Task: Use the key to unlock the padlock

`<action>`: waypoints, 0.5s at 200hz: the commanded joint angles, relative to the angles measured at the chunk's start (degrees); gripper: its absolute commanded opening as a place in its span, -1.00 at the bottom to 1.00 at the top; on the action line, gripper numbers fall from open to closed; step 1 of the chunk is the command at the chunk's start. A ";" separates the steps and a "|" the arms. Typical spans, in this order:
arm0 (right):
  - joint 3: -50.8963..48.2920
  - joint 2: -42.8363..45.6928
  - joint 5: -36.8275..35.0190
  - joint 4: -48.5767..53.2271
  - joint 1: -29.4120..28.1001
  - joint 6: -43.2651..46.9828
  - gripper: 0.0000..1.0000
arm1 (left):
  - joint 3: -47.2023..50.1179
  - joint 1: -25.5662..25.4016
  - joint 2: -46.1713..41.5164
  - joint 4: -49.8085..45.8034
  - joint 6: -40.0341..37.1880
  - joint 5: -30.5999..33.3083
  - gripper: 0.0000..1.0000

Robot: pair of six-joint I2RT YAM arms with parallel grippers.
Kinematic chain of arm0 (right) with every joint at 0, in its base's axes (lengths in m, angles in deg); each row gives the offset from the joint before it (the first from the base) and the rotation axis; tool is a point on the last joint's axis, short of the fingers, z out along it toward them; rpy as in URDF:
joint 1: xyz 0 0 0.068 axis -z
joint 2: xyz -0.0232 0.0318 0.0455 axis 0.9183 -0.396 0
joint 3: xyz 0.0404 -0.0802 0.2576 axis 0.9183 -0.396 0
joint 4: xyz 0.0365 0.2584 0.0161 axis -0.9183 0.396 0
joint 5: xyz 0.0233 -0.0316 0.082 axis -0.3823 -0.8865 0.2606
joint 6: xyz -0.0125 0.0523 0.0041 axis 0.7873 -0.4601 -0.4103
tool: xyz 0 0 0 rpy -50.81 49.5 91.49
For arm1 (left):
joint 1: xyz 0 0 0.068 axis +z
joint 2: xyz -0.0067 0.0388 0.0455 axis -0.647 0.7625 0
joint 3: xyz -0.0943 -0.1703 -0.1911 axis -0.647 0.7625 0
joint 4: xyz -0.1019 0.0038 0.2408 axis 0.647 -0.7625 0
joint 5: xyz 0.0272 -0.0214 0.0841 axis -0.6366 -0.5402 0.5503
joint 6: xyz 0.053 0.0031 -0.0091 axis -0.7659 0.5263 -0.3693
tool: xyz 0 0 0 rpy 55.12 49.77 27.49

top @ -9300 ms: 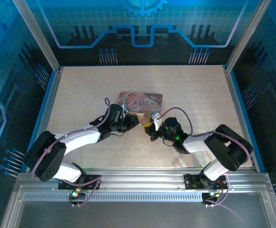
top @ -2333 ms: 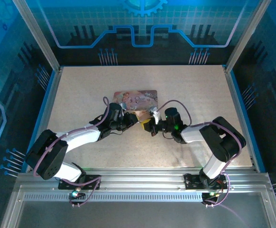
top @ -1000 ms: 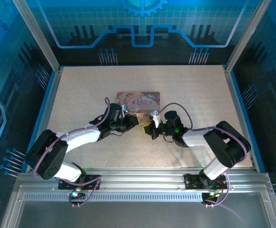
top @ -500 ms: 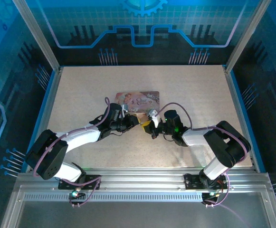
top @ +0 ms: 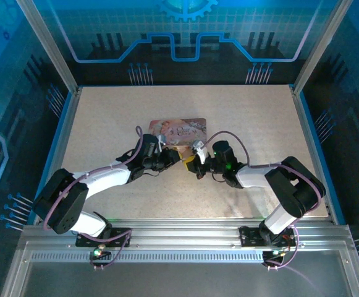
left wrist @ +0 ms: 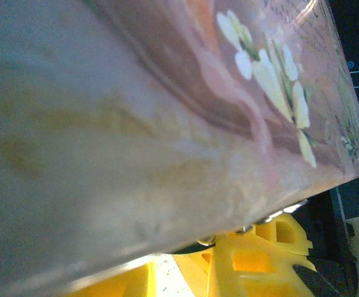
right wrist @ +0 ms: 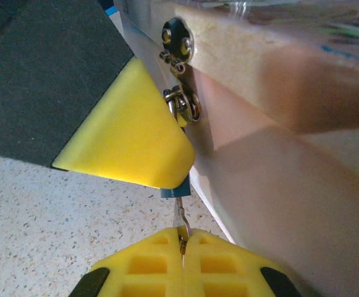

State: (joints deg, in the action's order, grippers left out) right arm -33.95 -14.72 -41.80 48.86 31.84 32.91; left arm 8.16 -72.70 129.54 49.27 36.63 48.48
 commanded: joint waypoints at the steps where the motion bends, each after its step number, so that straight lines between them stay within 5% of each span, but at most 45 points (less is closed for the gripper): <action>1: 7.37 0.67 0.28 -10.69 -2.26 2.10 -0.98 | -1.29 -3.43 2.14 1.11 0.37 -11.72 -0.84; 53: 4.52 -1.13 -7.46 -12.01 -1.58 5.82 -0.98 | -1.27 -3.52 1.66 2.20 1.83 -12.47 -0.84; 100: 5.50 -1.49 4.73 -15.53 -0.23 -3.54 -0.98 | -1.22 -3.70 2.74 1.56 0.44 -11.30 -0.84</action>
State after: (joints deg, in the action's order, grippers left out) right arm -32.87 -16.30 -43.46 48.05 31.87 34.55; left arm 7.92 -72.72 130.74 50.78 37.28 49.53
